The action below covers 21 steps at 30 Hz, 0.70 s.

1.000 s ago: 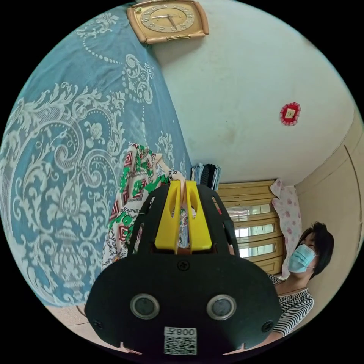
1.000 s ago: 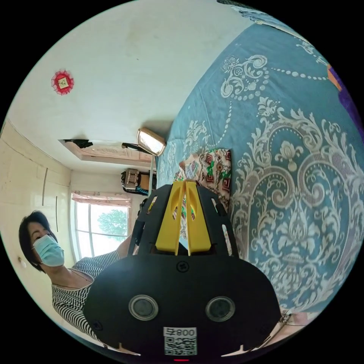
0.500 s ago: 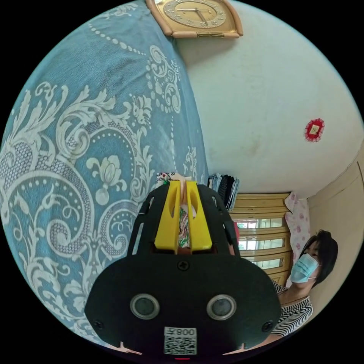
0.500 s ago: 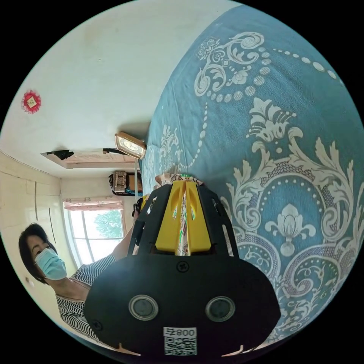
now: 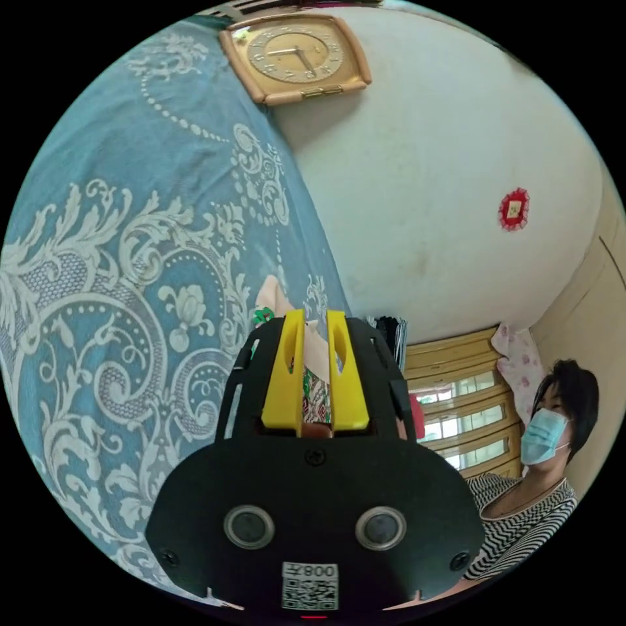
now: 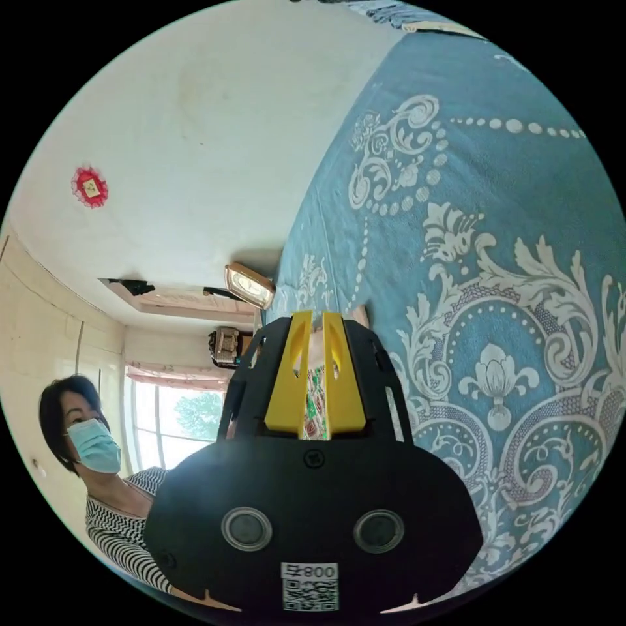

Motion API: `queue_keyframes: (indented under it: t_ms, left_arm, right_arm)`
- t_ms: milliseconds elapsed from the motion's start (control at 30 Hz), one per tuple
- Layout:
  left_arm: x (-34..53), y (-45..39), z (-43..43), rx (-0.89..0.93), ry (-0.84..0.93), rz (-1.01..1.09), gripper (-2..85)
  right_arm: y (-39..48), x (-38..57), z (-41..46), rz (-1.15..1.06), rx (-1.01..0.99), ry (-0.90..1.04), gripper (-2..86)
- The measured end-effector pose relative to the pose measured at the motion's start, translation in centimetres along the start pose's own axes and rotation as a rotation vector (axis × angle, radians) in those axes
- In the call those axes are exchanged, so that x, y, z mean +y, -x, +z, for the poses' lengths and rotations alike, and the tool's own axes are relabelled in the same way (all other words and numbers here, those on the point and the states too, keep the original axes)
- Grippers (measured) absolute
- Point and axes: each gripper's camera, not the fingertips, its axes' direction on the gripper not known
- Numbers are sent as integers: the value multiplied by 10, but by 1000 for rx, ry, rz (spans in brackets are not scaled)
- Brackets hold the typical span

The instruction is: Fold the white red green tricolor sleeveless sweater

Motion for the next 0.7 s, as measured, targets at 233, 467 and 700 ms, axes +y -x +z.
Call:
queue_keyframes:
  t_ms: [233,467,700]
  left_arm:
    - [11,-95,105,-375,320,393,85]
    - [29,-139,182,-773,426,624,69]
    - [45,-167,189,-771,369,670,19]
  right_arm:
    - [97,21,95,-280,416,212,56]
    - [144,43,184,-462,844,302,53]
    - [175,59,201,-530,880,268,13]
